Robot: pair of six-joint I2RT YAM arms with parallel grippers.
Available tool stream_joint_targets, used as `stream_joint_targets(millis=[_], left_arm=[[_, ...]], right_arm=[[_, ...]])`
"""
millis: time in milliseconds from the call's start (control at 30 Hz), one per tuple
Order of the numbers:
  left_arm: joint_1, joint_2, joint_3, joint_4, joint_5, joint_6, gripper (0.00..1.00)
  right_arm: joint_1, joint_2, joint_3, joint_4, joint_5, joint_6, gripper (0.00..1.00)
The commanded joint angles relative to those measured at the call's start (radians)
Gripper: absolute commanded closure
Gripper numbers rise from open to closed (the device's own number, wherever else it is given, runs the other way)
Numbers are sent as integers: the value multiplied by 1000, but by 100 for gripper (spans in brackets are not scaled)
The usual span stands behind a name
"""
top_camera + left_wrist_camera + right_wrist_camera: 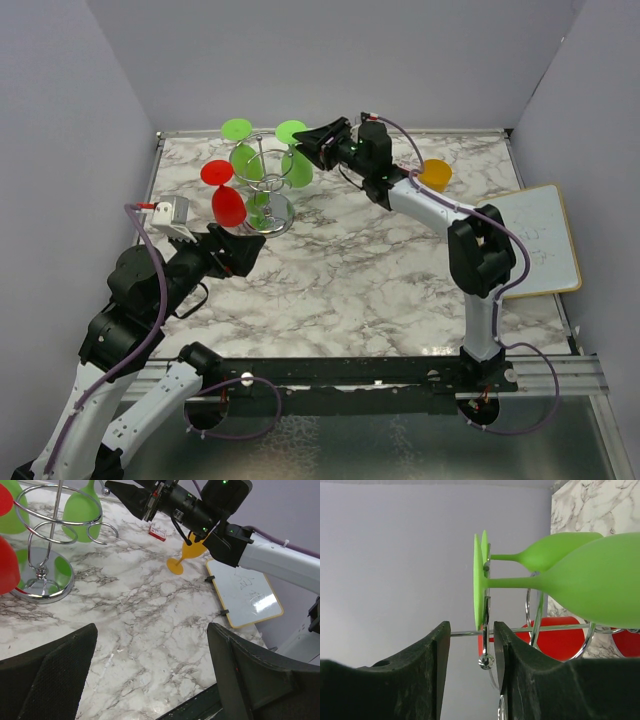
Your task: Take the wine glass off the wine glass rack
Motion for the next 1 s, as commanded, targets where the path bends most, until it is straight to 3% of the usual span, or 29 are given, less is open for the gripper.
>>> stream_joint_targets(millis=[0, 200, 300, 467, 700, 967], left_arm=[[3, -9, 23, 7, -12, 12, 7], [3, -18, 15, 3, -3, 9, 7], [3, -20, 17, -1, 5, 6, 7], [2, -25, 14, -1, 6, 3, 7], [2, -16, 15, -1, 6, 3, 7], [2, -2, 16, -2, 10, 2, 7]], right_arm=[[6, 30, 37, -48, 48, -19, 60], [-6, -3, -4, -14, 80, -101, 48], [-26, 23, 74, -67, 50, -182, 40], [-48, 89, 193, -146, 3, -243, 38], [-51, 155, 325, -233, -1, -304, 48], [-52, 211, 419, -264, -41, -336, 65]])
